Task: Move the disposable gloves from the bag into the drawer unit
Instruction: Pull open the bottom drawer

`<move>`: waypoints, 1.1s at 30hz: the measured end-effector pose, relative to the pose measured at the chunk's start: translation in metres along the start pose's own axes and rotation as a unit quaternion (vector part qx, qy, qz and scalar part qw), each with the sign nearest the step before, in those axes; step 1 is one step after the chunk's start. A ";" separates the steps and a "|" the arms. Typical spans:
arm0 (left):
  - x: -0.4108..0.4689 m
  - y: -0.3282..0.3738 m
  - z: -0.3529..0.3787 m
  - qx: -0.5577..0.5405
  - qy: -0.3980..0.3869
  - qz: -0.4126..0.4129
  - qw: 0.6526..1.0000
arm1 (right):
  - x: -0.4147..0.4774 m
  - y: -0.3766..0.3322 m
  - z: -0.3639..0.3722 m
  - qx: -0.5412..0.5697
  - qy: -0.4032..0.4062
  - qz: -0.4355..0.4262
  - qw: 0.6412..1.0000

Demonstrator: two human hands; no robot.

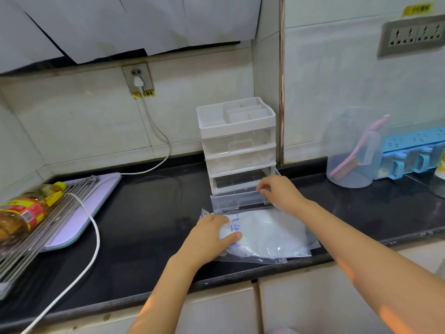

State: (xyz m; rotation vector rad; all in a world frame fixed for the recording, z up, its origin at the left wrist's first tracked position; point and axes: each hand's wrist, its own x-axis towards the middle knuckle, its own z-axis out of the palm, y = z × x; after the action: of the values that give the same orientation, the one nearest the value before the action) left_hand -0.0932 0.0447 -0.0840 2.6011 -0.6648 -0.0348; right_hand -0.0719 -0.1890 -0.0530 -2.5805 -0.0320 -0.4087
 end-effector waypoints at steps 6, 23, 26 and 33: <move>-0.012 0.004 -0.004 0.012 -0.024 -0.029 0.999 | -0.012 -0.001 -0.003 0.037 -0.001 -0.006 0.999; -0.026 0.086 0.025 -0.065 0.037 0.104 0.992 | -0.128 0.048 -0.033 0.203 0.002 0.119 0.972; -0.020 0.104 0.044 -0.046 0.020 0.133 0.990 | -0.148 0.054 -0.026 0.195 -0.064 0.070 0.976; -0.010 0.112 0.067 -0.025 0.011 0.146 0.989 | -0.150 0.054 -0.006 0.178 0.070 0.063 0.979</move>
State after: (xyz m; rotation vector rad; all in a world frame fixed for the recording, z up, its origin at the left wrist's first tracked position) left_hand -0.1620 -0.0667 -0.0967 2.4279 -1.0164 0.0669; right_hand -0.2116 -0.2304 -0.1194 -2.1822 0.1002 -0.4881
